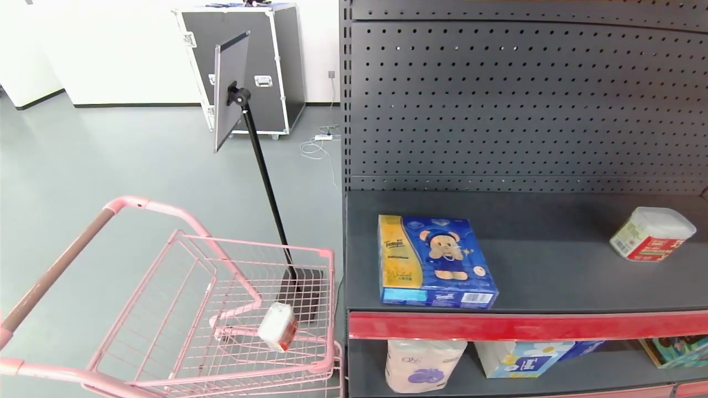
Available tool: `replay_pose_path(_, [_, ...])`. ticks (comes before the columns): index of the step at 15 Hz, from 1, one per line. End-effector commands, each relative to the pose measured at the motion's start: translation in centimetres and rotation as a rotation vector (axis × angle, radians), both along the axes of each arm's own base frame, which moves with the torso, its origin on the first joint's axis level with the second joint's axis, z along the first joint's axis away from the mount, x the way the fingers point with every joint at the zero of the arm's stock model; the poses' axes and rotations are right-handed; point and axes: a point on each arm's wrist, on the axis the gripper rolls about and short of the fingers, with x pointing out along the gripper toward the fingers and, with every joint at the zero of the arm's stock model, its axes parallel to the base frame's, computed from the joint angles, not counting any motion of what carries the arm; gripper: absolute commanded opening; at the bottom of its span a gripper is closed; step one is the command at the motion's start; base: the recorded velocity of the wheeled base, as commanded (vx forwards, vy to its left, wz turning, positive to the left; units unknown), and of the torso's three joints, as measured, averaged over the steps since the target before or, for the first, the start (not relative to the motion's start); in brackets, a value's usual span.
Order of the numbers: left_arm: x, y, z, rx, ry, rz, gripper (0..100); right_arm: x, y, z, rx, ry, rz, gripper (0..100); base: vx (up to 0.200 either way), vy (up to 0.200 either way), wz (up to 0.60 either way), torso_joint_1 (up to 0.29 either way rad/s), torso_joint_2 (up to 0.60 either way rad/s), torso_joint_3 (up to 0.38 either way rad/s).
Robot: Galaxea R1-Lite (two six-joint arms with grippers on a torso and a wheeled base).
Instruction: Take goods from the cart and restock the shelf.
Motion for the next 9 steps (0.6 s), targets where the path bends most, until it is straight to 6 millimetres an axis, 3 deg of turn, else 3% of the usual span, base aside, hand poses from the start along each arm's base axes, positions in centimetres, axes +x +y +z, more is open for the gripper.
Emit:
replay_pose_path(1, [0.0,0.0,0.0,0.0,0.0,0.001,100,0.0,0.0,-0.01,0.0,0.001,0.0,100,0.0,0.2,0.0,0.002,0.0,-0.002])
replay_pose_path(2, [0.0,0.0,0.0,0.0,0.0,0.0,100,0.0,0.0,-0.01,0.0,0.001,0.0,100,0.0,0.2,0.0,-0.002,0.01,0.012])
replay_pose_path(6, [0.0,0.0,0.0,0.0,0.0,0.001,100,0.0,0.0,-0.01,-0.002,0.001,-0.002,100,0.0,0.0,0.0,0.0,0.0,0.0])
replay_pose_path(9, [0.0,0.0,0.0,0.0,0.0,-0.002,100,0.0,0.0,-0.01,-0.002,0.001,-0.002,100,0.0,0.0,0.0,-0.11,0.26,0.157])
